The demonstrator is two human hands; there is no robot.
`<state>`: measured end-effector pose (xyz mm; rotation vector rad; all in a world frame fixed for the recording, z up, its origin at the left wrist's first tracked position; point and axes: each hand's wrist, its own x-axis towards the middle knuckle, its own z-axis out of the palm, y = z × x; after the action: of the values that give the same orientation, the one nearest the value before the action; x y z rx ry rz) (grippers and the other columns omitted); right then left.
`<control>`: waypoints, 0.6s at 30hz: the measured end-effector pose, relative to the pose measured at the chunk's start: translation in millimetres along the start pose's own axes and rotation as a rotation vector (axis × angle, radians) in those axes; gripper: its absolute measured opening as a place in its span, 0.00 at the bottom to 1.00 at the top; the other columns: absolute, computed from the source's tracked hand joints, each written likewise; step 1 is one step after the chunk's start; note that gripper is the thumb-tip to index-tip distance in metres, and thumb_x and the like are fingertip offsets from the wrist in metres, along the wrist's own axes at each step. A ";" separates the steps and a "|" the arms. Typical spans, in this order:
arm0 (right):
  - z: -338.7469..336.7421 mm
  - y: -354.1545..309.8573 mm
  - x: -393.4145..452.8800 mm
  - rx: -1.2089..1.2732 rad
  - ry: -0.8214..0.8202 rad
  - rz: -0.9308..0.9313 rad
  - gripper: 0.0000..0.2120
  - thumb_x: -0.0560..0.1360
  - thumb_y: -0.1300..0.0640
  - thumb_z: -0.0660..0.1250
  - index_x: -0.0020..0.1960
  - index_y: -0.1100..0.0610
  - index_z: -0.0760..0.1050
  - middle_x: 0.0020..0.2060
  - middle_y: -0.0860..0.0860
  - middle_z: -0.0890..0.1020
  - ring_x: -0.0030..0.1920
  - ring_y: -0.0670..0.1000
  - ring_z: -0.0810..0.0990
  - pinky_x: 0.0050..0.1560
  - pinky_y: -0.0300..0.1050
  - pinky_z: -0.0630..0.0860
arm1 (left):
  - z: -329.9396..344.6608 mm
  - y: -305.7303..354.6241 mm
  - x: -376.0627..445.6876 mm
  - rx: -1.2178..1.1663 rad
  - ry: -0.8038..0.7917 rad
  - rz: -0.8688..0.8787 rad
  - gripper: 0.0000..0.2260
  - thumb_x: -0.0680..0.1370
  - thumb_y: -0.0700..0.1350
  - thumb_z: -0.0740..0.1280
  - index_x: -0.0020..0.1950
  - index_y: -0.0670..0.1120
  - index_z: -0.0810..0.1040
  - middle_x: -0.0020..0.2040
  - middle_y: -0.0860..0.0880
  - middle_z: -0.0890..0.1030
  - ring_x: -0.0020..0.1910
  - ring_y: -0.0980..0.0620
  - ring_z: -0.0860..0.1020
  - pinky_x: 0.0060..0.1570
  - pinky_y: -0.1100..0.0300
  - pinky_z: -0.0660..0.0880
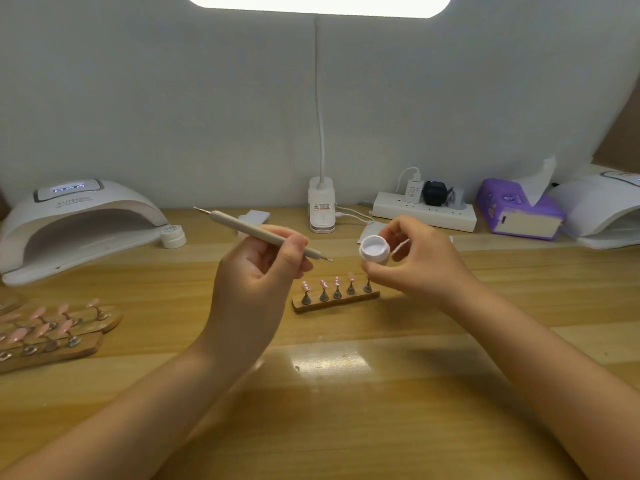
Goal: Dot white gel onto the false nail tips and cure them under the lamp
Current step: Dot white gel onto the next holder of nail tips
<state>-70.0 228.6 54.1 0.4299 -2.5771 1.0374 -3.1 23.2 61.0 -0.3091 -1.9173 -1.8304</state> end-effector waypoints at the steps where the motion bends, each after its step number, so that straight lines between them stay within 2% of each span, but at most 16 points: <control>1: 0.8 -9.8 -2.2 0.005 -0.011 -0.037 0.17 0.64 0.49 0.77 0.47 0.47 0.72 0.41 0.42 0.78 0.41 0.44 0.77 0.38 0.38 0.75 | -0.3 3.0 0.2 0.059 -0.015 0.068 0.05 0.79 0.45 0.66 0.47 0.45 0.80 0.37 0.53 0.82 0.39 0.57 0.81 0.39 0.66 0.77; 6: 3.9 -41.4 -12.7 -0.034 -0.042 -0.184 0.19 0.63 0.48 0.76 0.49 0.49 0.72 0.41 0.41 0.76 0.42 0.43 0.75 0.41 0.41 0.77 | -2.1 10.6 4.7 0.266 0.008 0.246 0.03 0.76 0.48 0.65 0.45 0.52 0.78 0.39 0.55 0.81 0.39 0.56 0.79 0.36 0.71 0.73; 13: 3.8 -54.4 -17.7 -0.053 -0.041 -0.255 0.19 0.64 0.47 0.76 0.49 0.50 0.73 0.39 0.40 0.75 0.40 0.43 0.74 0.39 0.37 0.76 | -1.6 7.4 3.4 0.352 0.013 0.268 0.03 0.77 0.47 0.65 0.46 0.51 0.79 0.38 0.56 0.79 0.40 0.58 0.77 0.36 0.72 0.71; 18: 3.3 -55.9 -18.2 -0.059 -0.040 -0.261 0.19 0.64 0.47 0.76 0.50 0.51 0.74 0.39 0.42 0.77 0.40 0.45 0.75 0.41 0.44 0.78 | -1.7 6.5 2.9 0.387 0.000 0.263 0.03 0.78 0.45 0.67 0.46 0.52 0.78 0.38 0.56 0.79 0.40 0.58 0.77 0.36 0.73 0.70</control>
<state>-32.3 190.5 78.4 0.7546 -2.4930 0.8667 -2.3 21.7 68.1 -0.4059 -2.0661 -1.2625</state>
